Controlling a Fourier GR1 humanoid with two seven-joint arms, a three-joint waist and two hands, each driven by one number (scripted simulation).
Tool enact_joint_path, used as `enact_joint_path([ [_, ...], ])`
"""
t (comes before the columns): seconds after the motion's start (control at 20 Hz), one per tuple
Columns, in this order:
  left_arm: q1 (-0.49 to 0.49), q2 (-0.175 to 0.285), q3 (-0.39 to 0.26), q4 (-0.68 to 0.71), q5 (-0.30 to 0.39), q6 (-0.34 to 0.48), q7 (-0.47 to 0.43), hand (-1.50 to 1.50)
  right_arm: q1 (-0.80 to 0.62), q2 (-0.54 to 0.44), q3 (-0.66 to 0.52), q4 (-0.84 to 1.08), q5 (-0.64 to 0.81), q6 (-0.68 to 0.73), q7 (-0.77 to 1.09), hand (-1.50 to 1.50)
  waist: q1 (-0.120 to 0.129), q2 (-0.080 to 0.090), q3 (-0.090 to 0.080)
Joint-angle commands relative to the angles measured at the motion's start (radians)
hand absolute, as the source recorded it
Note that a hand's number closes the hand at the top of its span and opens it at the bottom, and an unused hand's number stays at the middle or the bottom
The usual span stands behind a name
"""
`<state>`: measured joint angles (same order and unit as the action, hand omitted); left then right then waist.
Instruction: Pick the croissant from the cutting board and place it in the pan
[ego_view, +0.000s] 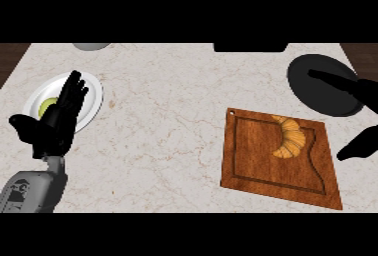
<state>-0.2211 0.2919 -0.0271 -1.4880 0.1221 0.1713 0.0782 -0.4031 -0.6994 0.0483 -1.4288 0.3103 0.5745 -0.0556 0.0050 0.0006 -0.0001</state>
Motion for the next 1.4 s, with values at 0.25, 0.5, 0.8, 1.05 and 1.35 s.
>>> enact_joint_path([
  [0.25,-0.004,-0.017,0.046,0.057,-0.014,-0.05,-0.055,0.0,-0.082,0.091,0.049,0.151,0.133,0.055,-0.049,-1.5,0.003,0.001,0.0],
  [0.5,-0.113,-0.017,0.082,0.13,-0.023,-0.05,-0.022,0.0,-0.055,0.049,0.046,0.21,0.212,0.043,-0.209,-1.5,-0.001,0.003,0.0],
  [0.8,0.017,-0.077,0.044,0.048,-0.071,-0.038,-0.058,0.0,-0.046,0.117,0.06,0.142,0.29,0.059,-0.132,-1.5,-0.001,0.0,0.0],
  [1.05,0.028,-0.043,0.064,-0.029,-0.05,-0.06,0.024,0.0,0.027,0.086,0.102,0.079,0.388,0.036,-0.088,-1.5,-0.005,-0.003,0.0],
  [1.35,0.009,-0.077,0.076,-0.005,-0.064,-0.061,-0.005,0.0,-0.083,0.171,0.122,0.207,0.493,0.05,-0.061,-1.5,0.0,0.0,0.0],
])
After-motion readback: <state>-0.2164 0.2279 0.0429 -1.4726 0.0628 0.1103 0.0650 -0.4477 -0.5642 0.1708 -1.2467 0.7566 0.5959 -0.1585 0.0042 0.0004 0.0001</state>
